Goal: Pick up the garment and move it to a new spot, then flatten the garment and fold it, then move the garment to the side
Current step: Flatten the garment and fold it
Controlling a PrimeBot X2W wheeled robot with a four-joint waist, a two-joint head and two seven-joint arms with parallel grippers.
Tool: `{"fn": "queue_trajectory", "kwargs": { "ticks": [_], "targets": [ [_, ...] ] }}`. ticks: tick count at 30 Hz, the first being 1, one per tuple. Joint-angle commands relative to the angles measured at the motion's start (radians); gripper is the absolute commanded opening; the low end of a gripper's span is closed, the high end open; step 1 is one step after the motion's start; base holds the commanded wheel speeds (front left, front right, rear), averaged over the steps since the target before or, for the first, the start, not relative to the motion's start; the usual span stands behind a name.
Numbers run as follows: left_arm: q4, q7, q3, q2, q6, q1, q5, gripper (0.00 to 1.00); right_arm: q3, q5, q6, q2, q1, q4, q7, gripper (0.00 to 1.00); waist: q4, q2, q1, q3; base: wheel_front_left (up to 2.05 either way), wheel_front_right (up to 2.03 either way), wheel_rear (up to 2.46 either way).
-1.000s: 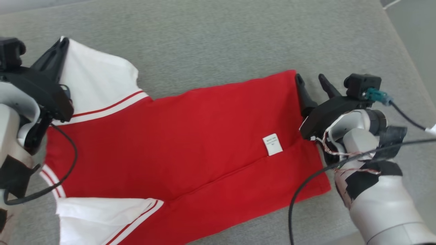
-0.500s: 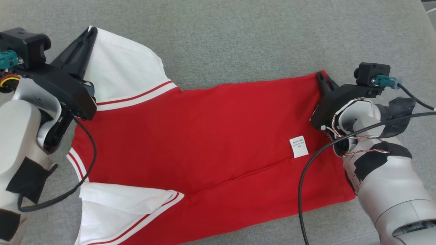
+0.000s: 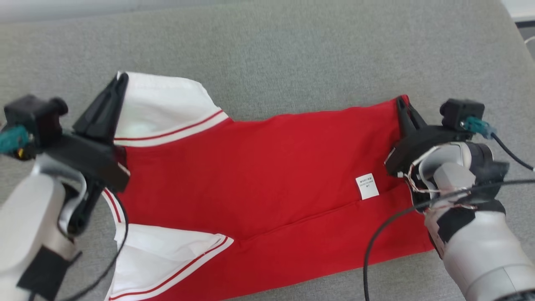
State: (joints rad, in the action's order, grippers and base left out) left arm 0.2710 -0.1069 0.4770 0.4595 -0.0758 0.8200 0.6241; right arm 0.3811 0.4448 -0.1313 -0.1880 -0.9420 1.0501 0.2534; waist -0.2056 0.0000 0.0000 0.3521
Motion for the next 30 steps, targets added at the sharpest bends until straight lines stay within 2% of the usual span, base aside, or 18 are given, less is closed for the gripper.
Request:
{"fn": "queue_trajectory", "kwargs": {
  "ticks": [1,11,17,24,30],
  "targets": [
    [-0.050,-0.026,-0.008,0.009,0.014,-0.062,0.009,0.00,0.022,0.020,0.001,-0.020,0.050,-0.047,0.010,0.00,0.014,0.0000,0.0000,-0.037,0.00,0.00,0.00],
    [-0.280,-0.113,0.000,0.036,0.079,-0.289,-0.025,0.00,0.032,0.093,0.001,-0.113,0.245,-0.299,0.011,0.00,0.045,0.0000,0.0000,-0.075,0.00,0.00,0.00],
    [-0.378,-0.149,-0.007,0.015,0.124,-0.431,-0.051,0.00,0.024,0.128,0.001,-0.148,0.368,-0.443,0.012,0.00,0.062,0.0000,0.0000,-0.080,0.00,0.00,0.00],
    [-0.447,-0.159,-0.024,-0.058,0.126,-0.576,-0.085,0.00,0.023,0.193,0.001,-0.194,0.486,-0.520,0.012,0.00,0.088,0.0000,0.0000,-0.098,0.00,0.00,0.00],
    [-0.446,-0.159,-0.067,-0.130,0.094,-0.667,-0.159,0.00,0.000,0.219,0.001,-0.233,0.589,-0.597,0.012,0.00,0.118,0.0000,0.0000,-0.117,0.00,0.00,0.00]
  ]
}}
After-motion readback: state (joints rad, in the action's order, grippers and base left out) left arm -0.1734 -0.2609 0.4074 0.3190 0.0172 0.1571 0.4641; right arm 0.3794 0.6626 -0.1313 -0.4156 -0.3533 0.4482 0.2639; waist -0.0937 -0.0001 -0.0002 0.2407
